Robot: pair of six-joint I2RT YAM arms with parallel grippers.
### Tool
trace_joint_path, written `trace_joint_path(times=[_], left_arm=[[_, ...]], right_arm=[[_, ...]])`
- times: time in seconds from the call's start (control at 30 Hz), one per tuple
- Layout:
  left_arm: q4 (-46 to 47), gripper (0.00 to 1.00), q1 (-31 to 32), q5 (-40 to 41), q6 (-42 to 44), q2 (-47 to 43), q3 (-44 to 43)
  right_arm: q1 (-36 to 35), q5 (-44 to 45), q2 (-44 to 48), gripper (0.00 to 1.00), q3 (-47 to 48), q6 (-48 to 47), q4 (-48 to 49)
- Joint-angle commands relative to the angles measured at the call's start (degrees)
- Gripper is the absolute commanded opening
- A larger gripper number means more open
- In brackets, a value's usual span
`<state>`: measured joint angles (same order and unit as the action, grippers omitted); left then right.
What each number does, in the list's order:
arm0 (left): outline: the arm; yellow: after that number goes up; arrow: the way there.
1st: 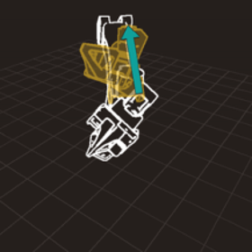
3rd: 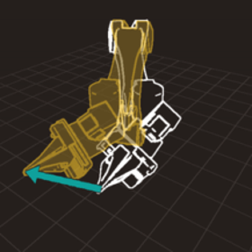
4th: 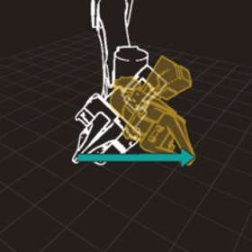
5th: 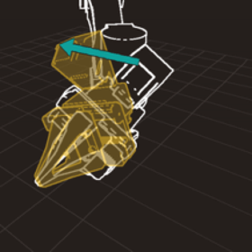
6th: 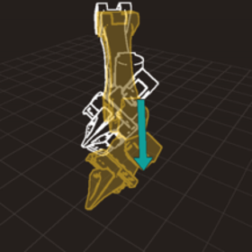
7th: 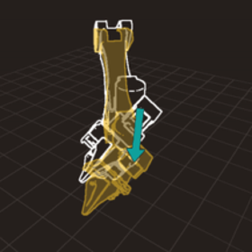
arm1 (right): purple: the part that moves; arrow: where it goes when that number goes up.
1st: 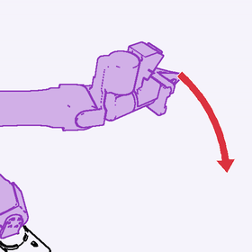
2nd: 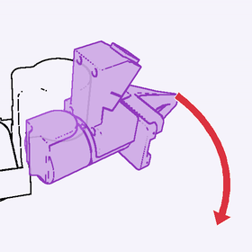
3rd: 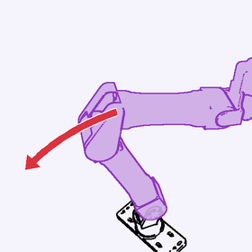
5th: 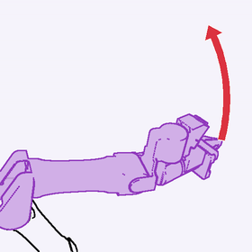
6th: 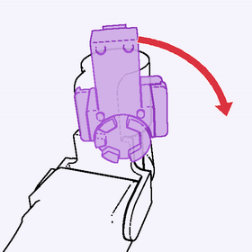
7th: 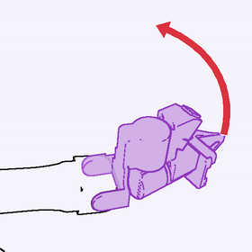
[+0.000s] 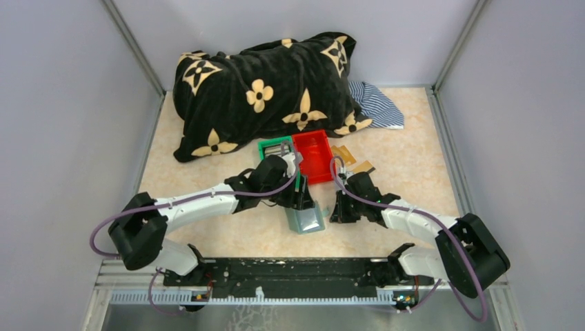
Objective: Take the credit cards out of the card holder
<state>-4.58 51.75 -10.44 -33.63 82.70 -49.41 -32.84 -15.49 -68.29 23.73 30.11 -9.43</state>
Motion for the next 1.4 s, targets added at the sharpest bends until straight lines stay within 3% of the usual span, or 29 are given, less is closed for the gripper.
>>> trace_joint_path(times=[0.0,0.2,0.67,1.37], left_arm=[[0.77,0.74,1.16,-1.52,-1.30,0.39,4.86],[0.54,0.73,1.27,-0.15,-2.61,2.32,9.68],[2.23,0.71,1.31,1.87,-2.61,7.28,11.00],[2.54,0.70,1.23,3.02,-1.72,7.64,11.00]], right_arm=[[0.28,-0.39,0.71,0.00,0.99,-0.42,1.94],[0.30,-1.08,0.00,0.00,2.15,-1.31,2.56],[-0.73,-5.98,3.44,0.00,3.49,-1.77,3.81],[-6.20,-5.21,-10.35,0.00,4.55,-1.12,12.40]])
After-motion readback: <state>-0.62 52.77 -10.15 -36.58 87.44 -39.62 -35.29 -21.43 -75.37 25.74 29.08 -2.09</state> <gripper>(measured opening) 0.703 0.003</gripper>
